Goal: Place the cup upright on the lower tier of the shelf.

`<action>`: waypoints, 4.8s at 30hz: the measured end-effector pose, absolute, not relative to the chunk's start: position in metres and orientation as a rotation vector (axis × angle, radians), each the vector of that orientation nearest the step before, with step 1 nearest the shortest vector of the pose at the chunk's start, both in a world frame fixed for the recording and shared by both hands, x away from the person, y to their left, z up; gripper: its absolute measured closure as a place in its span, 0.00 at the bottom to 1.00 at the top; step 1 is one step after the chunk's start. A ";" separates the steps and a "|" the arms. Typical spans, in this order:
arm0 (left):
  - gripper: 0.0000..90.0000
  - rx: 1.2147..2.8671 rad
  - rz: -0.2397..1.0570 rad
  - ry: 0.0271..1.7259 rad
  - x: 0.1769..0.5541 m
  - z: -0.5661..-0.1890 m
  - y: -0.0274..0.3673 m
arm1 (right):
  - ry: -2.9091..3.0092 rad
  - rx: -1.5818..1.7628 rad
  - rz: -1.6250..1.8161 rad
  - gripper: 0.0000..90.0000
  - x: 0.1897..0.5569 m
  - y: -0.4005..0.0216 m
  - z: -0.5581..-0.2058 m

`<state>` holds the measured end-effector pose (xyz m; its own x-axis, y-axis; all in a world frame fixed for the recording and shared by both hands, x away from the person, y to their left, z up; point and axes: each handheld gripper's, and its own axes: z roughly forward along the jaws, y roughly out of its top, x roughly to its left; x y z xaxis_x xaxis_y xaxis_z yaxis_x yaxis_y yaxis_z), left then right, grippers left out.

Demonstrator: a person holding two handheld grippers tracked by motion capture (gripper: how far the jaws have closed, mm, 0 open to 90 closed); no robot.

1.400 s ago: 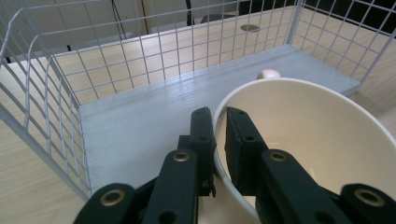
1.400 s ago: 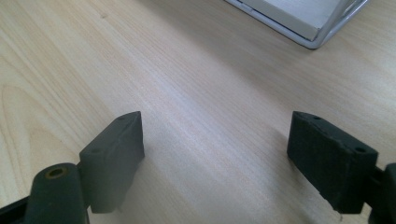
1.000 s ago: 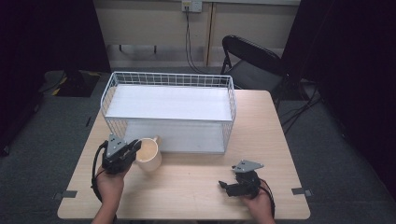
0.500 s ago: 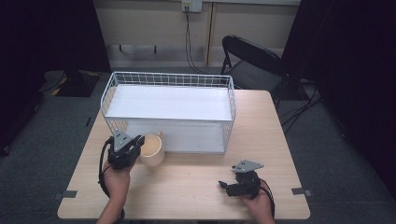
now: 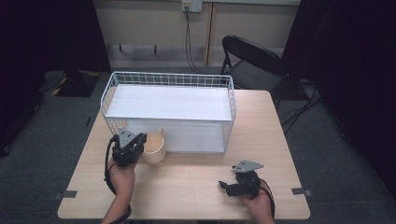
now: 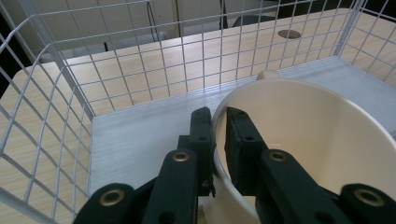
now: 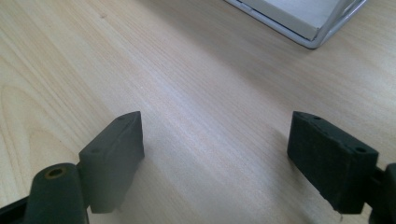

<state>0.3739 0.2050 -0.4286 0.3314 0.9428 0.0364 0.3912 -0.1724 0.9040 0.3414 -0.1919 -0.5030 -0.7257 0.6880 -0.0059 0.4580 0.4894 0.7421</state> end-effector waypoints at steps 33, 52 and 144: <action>0.91 1.689 0.818 1.295 0.394 -0.442 0.196 | 2.435 0.970 1.079 0.20 0.341 -0.192 -0.503; 0.52 1.640 0.739 1.295 0.391 -0.437 0.201 | 2.435 0.970 1.079 0.20 0.341 -0.192 -0.503; 0.60 1.786 0.693 1.202 0.367 -0.443 0.187 | 2.434 0.972 1.078 0.20 0.341 -0.192 -0.503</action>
